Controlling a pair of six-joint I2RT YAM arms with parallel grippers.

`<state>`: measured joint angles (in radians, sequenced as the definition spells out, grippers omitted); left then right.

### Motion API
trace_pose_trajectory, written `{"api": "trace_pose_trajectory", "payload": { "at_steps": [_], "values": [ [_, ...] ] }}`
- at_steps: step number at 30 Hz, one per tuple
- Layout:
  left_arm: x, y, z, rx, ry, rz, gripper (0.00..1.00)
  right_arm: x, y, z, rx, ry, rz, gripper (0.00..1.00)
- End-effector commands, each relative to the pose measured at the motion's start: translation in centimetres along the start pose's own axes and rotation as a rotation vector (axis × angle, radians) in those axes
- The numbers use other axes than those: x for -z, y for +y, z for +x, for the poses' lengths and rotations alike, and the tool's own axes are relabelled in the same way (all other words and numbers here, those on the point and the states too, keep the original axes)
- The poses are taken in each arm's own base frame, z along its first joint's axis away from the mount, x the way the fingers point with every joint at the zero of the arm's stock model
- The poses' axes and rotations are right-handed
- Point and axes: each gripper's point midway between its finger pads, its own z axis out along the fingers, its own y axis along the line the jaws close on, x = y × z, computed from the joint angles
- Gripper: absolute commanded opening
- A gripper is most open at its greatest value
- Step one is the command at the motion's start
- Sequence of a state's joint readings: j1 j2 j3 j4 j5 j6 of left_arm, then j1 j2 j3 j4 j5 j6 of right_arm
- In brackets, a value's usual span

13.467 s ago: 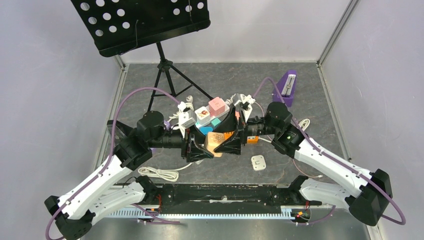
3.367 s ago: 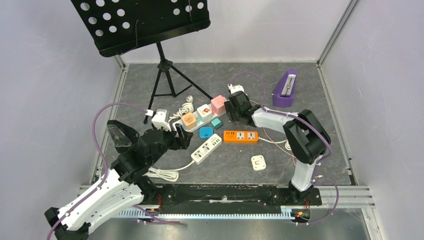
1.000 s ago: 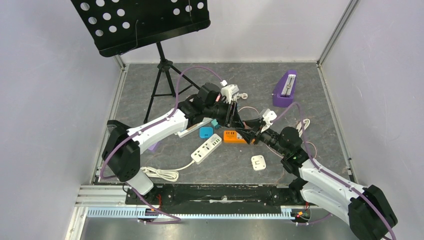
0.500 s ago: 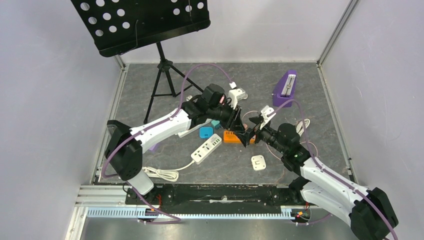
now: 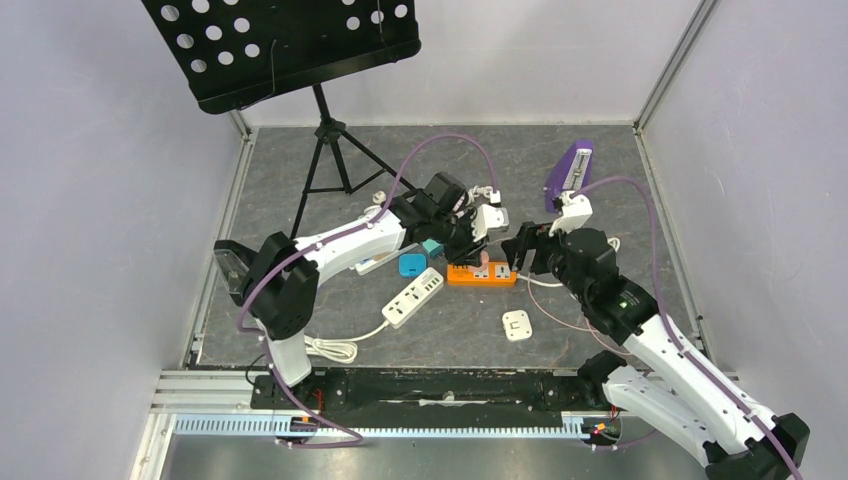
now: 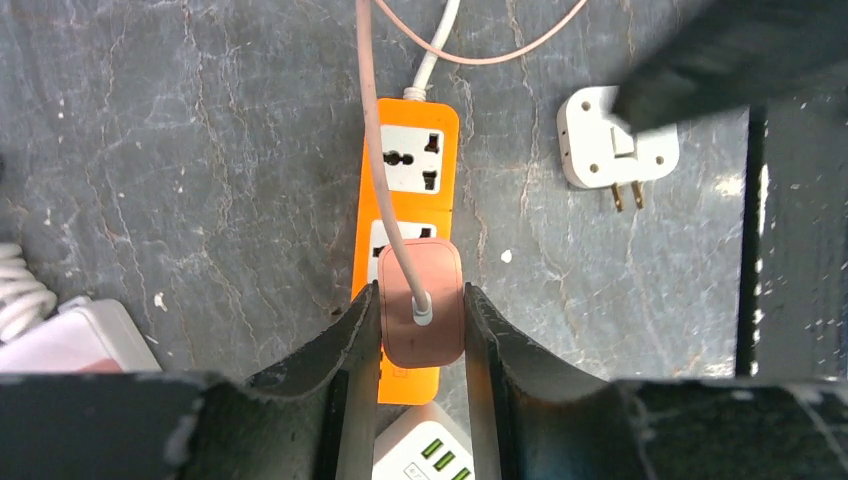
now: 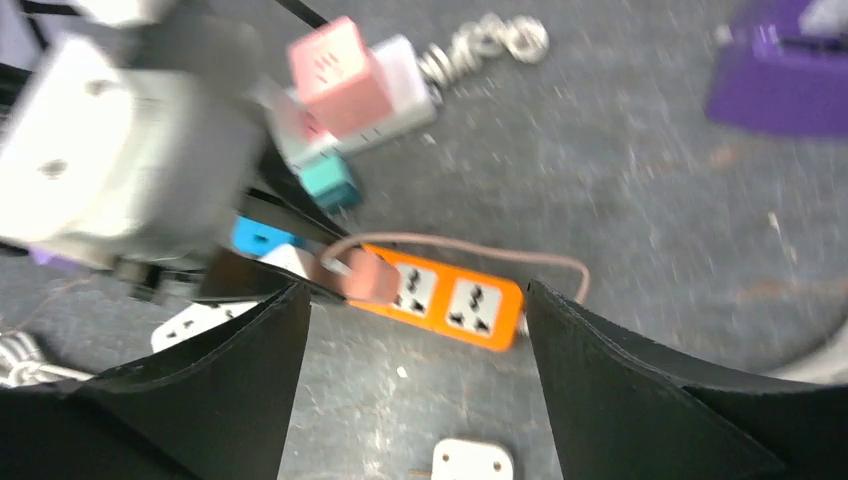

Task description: Insert the plug

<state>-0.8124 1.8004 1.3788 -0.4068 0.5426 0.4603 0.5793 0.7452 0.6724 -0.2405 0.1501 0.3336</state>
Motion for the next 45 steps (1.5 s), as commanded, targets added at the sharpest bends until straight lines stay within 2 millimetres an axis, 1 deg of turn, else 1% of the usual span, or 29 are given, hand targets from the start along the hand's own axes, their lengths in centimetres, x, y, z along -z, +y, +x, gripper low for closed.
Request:
{"api": "trace_pose_trajectory", "payload": {
  "at_steps": [1,4,8,12,16,18,25,29,32,33,34,35,36,37,38,39,42,43,45],
  "values": [
    [0.1,0.5,-2.1,-0.228,-0.088,0.056,0.02,0.9,-3.8,4.4,-0.133,0.130,0.220,0.79],
    [-0.8,0.4,-1.8,-0.229,-0.093,0.091,0.02,1.0,-4.0,4.4,-0.162,0.116,0.238,0.78],
    [-2.1,0.1,-1.1,-0.206,-0.092,0.141,0.02,1.4,-4.7,3.7,-0.171,0.090,0.285,0.78],
    [-2.7,-0.1,-0.3,-0.183,-0.079,0.162,0.02,1.8,-5.5,3.0,-0.174,0.063,0.331,0.78],
    [-3.1,0.1,0.4,-0.168,-0.056,0.158,0.02,1.8,-5.7,2.9,-0.167,0.063,0.342,0.78],
    [-3.4,0.5,1.2,-0.159,-0.020,0.147,0.02,1.7,-5.8,3.1,-0.163,0.068,0.345,0.79],
    [-3.8,0.6,3.8,-0.137,0.087,0.158,0.02,1.7,-6.1,3.4,-0.149,0.075,0.359,0.82],
    [-4.5,-0.1,5.4,-0.095,0.121,0.178,0.02,1.7,-6.2,3.6,-0.147,0.077,0.363,0.85],
    [-5.2,-0.2,6.6,-0.050,0.163,0.166,0.03,1.7,-6.0,3.3,-0.148,0.074,0.356,0.87],
    [-5.3,-0.1,6.7,-0.044,0.171,0.159,0.07,1.7,-6.0,3.2,-0.148,0.071,0.352,0.87],
    [-5.2,0.1,6.6,-0.039,0.173,0.146,0.14,1.7,-5.9,3.0,-0.148,0.069,0.348,0.88],
    [-5.1,0.5,6.3,-0.033,0.169,0.123,0.22,1.8,-5.7,2.8,-0.146,0.066,0.342,0.89],
    [-5.0,0.8,5.8,-0.037,0.157,0.102,0.27,1.8,-5.6,2.6,-0.146,0.061,0.335,0.91],
    [-4.7,1.1,5.0,-0.043,0.137,0.082,0.35,1.9,-5.5,2.4,-0.146,0.057,0.329,0.92],
    [-4.5,1.4,4.2,-0.051,0.114,0.064,0.40,2.0,-5.4,2.2,-0.147,0.051,0.324,0.93],
    [-4.1,1.6,3.1,-0.061,0.085,0.048,0.50,2.1,-5.4,2.0,-0.145,0.044,0.319,0.94],
    [-3.0,2.1,0.0,-0.084,-0.006,0.011,0.69,2.5,-5.0,1.1,-0.147,0.021,0.297,0.95],
    [-2.6,2.1,-1.1,-0.089,-0.034,0.002,0.74,2.6,-4.8,0.8,-0.148,0.013,0.290,0.95],
    [-1.6,2.1,-2.8,-0.107,-0.079,-0.013,0.77,3.0,-4.6,0.2,-0.141,0.009,0.281,0.95]
  ]
}}
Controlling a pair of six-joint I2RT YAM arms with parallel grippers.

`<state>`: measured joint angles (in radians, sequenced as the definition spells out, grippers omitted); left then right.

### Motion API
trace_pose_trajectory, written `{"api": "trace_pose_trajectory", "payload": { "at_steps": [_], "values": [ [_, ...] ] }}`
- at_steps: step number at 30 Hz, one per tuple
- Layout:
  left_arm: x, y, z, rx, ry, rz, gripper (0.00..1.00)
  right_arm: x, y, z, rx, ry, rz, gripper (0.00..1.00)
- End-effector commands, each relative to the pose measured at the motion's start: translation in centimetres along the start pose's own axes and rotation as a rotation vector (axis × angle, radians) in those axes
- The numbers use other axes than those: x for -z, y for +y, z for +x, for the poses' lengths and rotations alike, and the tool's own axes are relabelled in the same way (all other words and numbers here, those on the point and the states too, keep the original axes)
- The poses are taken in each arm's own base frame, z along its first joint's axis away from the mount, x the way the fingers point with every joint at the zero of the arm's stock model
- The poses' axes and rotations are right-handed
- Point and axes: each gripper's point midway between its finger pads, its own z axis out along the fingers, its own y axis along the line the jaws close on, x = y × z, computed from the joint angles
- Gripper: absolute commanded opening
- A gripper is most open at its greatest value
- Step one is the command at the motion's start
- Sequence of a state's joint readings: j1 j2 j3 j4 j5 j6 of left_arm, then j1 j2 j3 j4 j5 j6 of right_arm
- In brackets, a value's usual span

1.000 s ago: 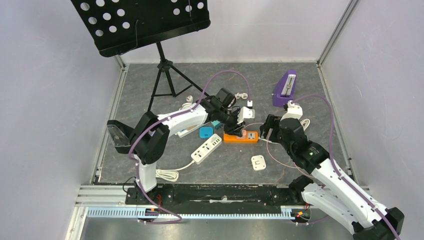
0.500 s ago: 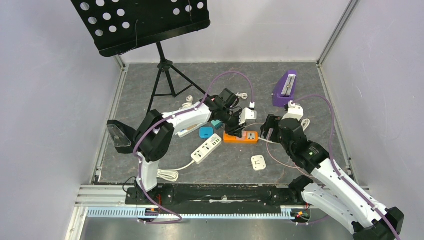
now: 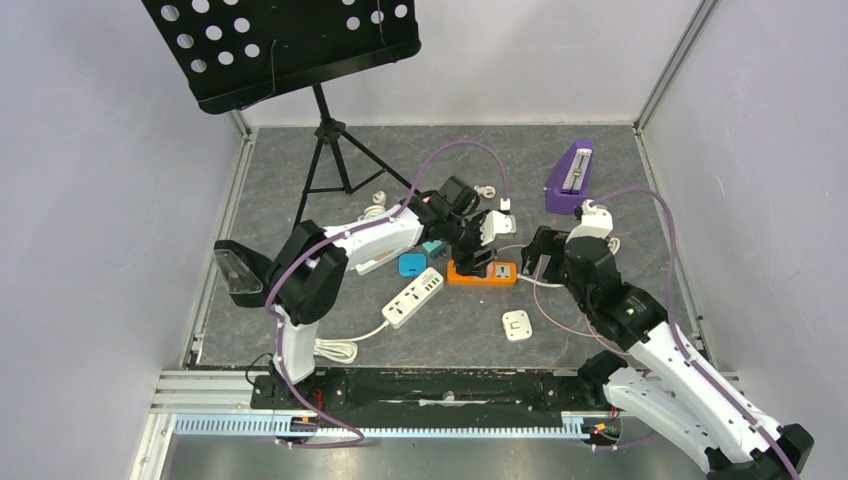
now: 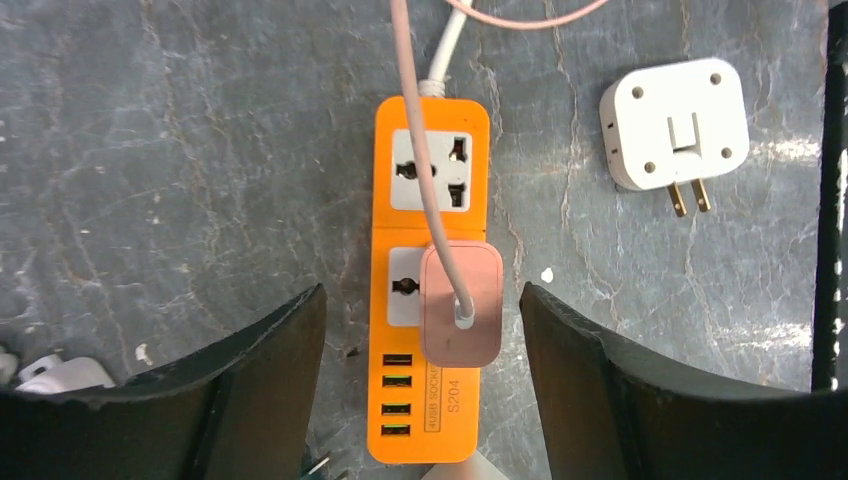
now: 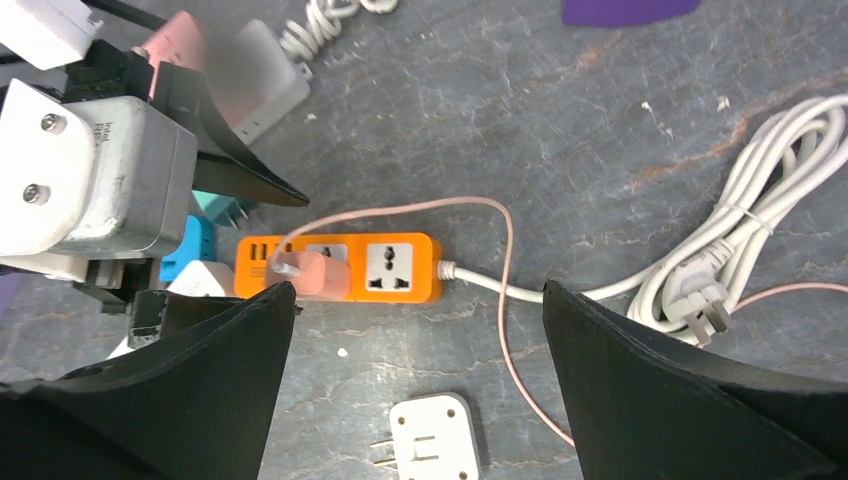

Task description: Insert the plug

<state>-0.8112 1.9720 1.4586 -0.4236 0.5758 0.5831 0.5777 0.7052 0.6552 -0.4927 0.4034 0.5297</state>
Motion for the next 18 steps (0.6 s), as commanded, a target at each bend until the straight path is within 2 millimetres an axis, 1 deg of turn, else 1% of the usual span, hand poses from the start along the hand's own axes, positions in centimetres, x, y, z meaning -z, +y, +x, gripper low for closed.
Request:
{"api": "trace_pose_trajectory", "payload": {
  "at_steps": [1,4,7,10,12,14,16,18],
  "values": [
    [3.4,0.9,-5.8,-0.052,-0.150,-0.100,0.78,1.7,1.1,-3.6,-0.013,-0.077,-0.047,0.95],
    [4.9,0.6,-6.6,-0.066,-0.176,-0.123,0.79,1.9,1.2,-3.3,0.011,-0.055,-0.053,0.95],
    [6.4,0.2,-6.7,-0.068,-0.190,-0.158,0.80,1.8,1.9,-3.0,0.040,-0.033,-0.088,0.95],
    [8.4,0.0,-7.0,-0.044,-0.227,-0.223,0.80,1.8,3.8,-3.6,0.087,-0.034,-0.182,0.92],
    [10.3,0.7,-7.4,0.009,-0.248,-0.333,0.80,2.1,5.7,-4.6,0.118,-0.058,-0.276,0.87],
    [13.5,2.1,-8.0,0.098,-0.281,-0.494,0.81,2.1,7.5,-5.6,0.135,-0.073,-0.347,0.82],
    [16.3,2.6,-8.7,0.156,-0.318,-0.606,0.81,1.9,9.5,-6.4,0.166,-0.071,-0.418,0.77],
    [19.4,3.2,-8.8,0.227,-0.350,-0.735,0.81,1.1,11.3,-7.2,0.195,-0.068,-0.456,0.75]
  ]
}}
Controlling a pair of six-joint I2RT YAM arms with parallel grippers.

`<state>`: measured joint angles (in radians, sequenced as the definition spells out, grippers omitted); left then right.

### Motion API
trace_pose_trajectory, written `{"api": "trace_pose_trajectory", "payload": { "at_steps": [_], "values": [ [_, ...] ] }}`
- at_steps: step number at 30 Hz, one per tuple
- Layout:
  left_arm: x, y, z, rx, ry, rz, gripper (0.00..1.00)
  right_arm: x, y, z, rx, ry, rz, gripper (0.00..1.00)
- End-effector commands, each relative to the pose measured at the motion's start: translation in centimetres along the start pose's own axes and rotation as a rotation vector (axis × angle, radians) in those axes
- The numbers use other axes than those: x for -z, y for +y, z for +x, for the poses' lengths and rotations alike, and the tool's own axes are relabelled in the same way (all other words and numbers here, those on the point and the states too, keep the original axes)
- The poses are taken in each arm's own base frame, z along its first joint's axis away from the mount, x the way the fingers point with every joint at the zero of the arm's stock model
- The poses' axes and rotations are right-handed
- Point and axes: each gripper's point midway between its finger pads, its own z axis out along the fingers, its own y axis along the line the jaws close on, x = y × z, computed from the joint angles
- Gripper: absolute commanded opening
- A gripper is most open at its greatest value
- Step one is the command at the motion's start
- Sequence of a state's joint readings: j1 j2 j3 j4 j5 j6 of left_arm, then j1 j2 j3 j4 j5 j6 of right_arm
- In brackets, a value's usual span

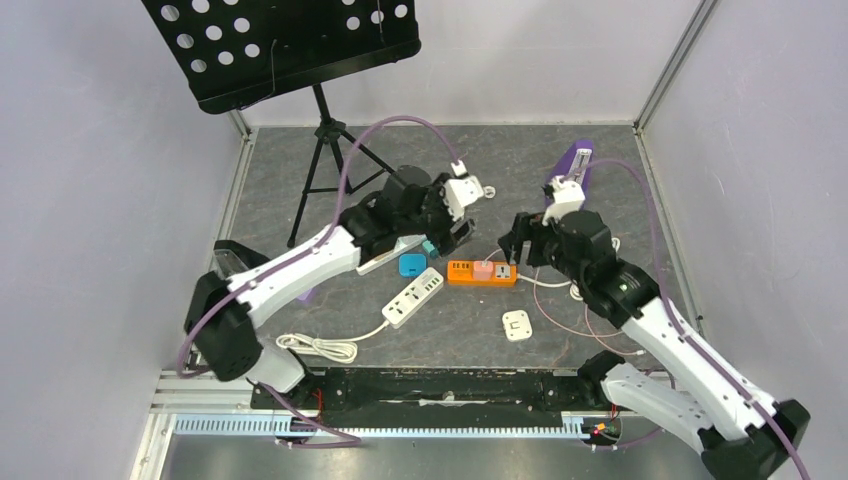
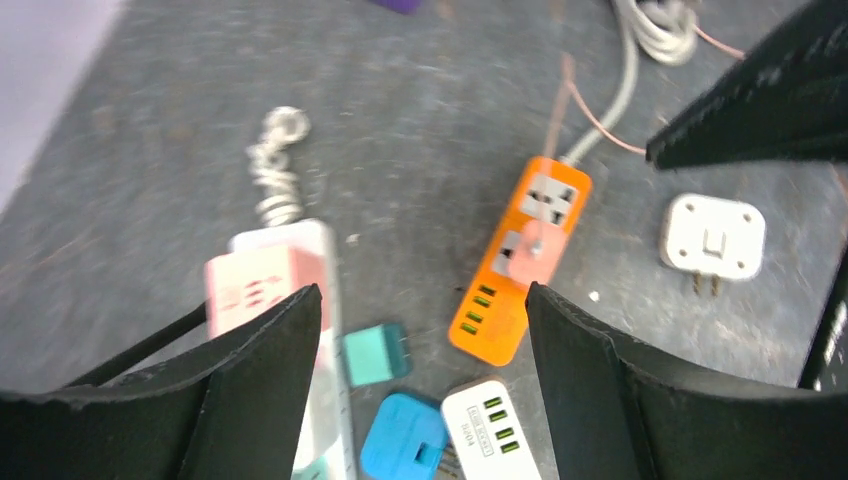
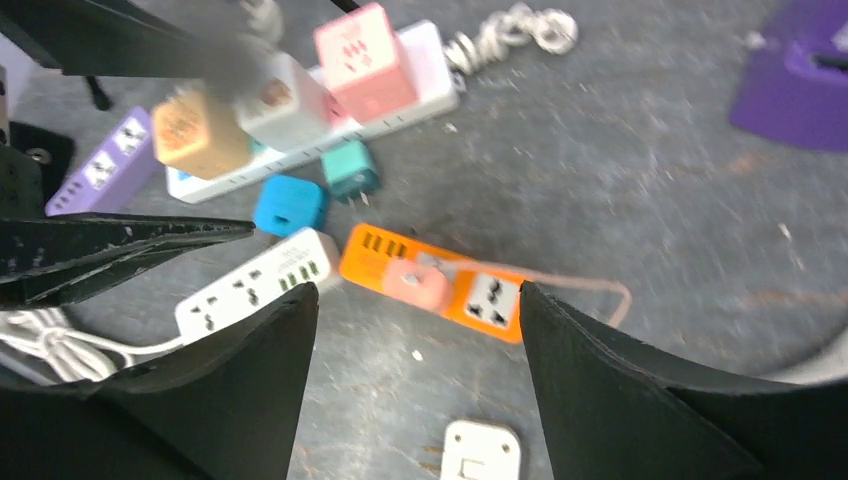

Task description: Insert the plug

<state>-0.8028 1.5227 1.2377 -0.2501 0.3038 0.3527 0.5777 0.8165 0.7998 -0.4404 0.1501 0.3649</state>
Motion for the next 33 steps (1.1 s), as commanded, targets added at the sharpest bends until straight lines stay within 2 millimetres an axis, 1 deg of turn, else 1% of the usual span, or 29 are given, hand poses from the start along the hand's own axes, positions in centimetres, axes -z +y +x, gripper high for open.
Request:
{"api": "trace_pose_trajectory", "payload": {
  "at_steps": [1,3,6,8,9,10,13,16,18,20,22,24,26,28,31,33],
  "values": [
    [6.3,5.8,-4.2,0.187,-0.133,-0.410,0.82,-1.2,5.3,-5.6,0.092,-0.104,-0.205,0.75],
    [9.4,7.1,-4.5,0.242,-0.173,-0.541,0.87,-2.5,6.9,-5.8,0.138,-0.086,-0.231,0.75],
    [13.2,8.0,-4.4,0.328,-0.244,-0.680,0.96,-5.4,9.3,-4.6,0.240,-0.026,-0.225,0.78],
    [15.0,7.9,-4.3,0.382,-0.282,-0.717,0.99,-8.1,10.6,-2.5,0.305,0.048,-0.215,0.79],
    [15.6,7.7,-4.1,0.396,-0.288,-0.721,1.00,-9.2,11.0,-1.8,0.320,0.078,-0.213,0.79],
    [16.3,7.4,-3.9,0.406,-0.294,-0.725,1.00,-10.6,11.0,-0.6,0.340,0.121,-0.200,0.80],
    [18.4,6.8,-3.3,0.442,-0.342,-0.750,1.00,-14.2,10.8,2.3,0.389,0.209,-0.170,0.81],
    [20.3,6.3,-2.3,0.465,-0.371,-0.784,1.00,-17.0,11.0,4.5,0.422,0.260,-0.174,0.80],
    [21.2,6.0,-1.7,0.490,-0.383,-0.800,1.00,-18.6,11.0,6.0,0.439,0.287,-0.173,0.76],
    [21.6,5.6,-1.0,0.541,-0.406,-0.800,0.99,-19.9,10.8,6.6,0.447,0.288,-0.157,0.69],
    [21.1,4.6,-0.6,0.572,-0.420,-0.749,0.99,-21.0,10.7,7.1,0.460,0.287,-0.148,0.64],
    [20.4,3.9,0.2,0.596,-0.408,-0.716,0.98,-21.9,10.4,7.5,0.475,0.291,-0.129,0.59],
    [19.9,3.6,1.1,0.613,-0.379,-0.711,0.98,-22.6,10.2,8.0,0.491,0.296,-0.120,0.58],
    [19.7,3.4,1.7,0.621,-0.358,-0.708,0.98,-23.2,10.1,8.5,0.503,0.300,-0.121,0.58],
    [19.7,3.4,2.0,0.618,-0.347,-0.711,0.98,-23.8,9.7,9.3,0.515,0.316,-0.105,0.58],
    [19.7,3.4,1.9,0.612,-0.345,-0.713,0.98,-24.0,9.4,9.6,0.517,0.323,-0.096,0.54]
  ]
}}
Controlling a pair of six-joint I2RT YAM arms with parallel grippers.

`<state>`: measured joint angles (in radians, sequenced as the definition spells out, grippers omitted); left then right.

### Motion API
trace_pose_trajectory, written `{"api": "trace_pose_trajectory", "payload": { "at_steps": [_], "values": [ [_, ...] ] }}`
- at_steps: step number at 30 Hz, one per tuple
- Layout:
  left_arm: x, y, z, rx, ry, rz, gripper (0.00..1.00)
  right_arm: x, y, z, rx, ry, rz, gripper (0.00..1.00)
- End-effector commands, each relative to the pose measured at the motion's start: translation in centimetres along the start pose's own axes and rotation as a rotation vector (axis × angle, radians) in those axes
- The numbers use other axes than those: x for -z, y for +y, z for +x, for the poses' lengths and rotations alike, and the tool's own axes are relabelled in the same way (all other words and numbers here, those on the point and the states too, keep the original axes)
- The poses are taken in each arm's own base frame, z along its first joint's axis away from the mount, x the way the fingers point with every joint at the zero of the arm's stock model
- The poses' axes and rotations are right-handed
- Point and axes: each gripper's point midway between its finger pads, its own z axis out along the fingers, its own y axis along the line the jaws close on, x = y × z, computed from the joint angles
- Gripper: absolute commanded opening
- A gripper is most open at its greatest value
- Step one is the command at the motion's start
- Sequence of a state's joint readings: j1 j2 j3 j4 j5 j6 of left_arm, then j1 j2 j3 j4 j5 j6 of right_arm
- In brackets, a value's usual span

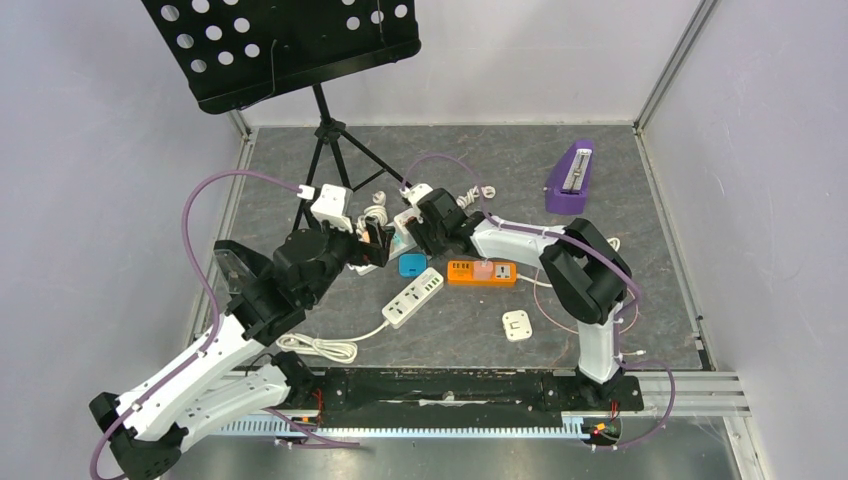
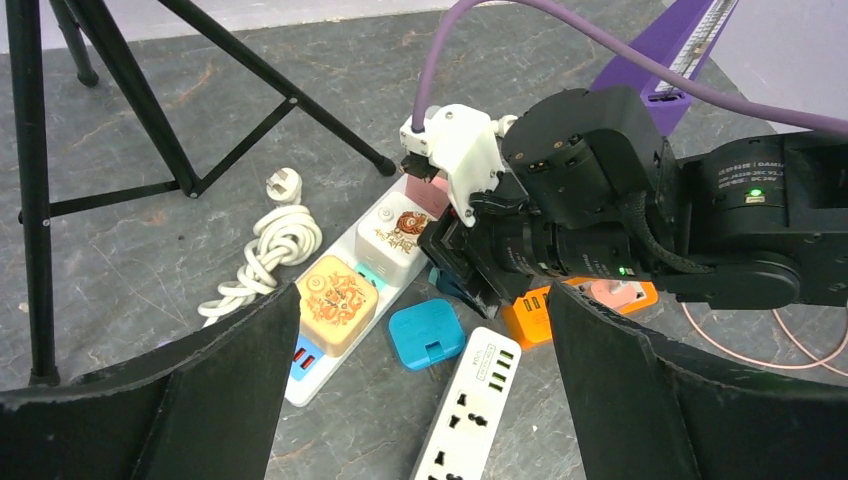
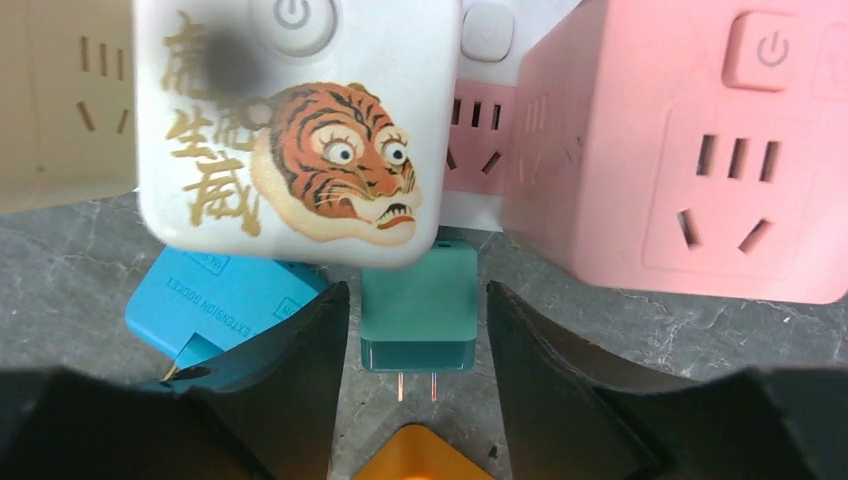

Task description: Insert the plug

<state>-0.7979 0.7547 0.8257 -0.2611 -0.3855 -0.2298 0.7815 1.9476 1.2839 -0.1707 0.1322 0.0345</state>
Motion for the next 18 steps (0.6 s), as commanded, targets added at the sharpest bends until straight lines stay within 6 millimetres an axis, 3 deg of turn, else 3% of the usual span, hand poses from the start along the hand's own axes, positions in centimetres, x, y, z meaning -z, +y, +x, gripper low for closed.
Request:
{"api": "trace_pose_trajectory", "payload": {
  "at_steps": [1,9,11,14,18],
  "values": [
    [0.1,-0.2,-0.6,0.049,-0.014,0.002,0.99,-0.7,-0.6,-1.9,0.014,-0.053,0.030,0.52],
    [-0.2,-0.4,0.0,0.034,0.017,0.006,1.00,-1.9,-1.2,-0.3,0.005,-0.021,0.021,0.50],
    [-0.2,-0.2,0.0,0.050,0.018,-0.010,1.00,-1.7,-0.9,-0.4,0.003,-0.030,0.002,0.44],
    [-0.2,0.6,-0.1,0.078,0.016,-0.064,1.00,-0.3,-0.1,-1.4,-0.002,-0.092,-0.050,0.32],
    [-0.2,0.1,-0.2,0.103,0.029,-0.048,0.97,3.1,0.5,-3.5,0.021,-0.228,-0.111,0.29]
  ]
}}
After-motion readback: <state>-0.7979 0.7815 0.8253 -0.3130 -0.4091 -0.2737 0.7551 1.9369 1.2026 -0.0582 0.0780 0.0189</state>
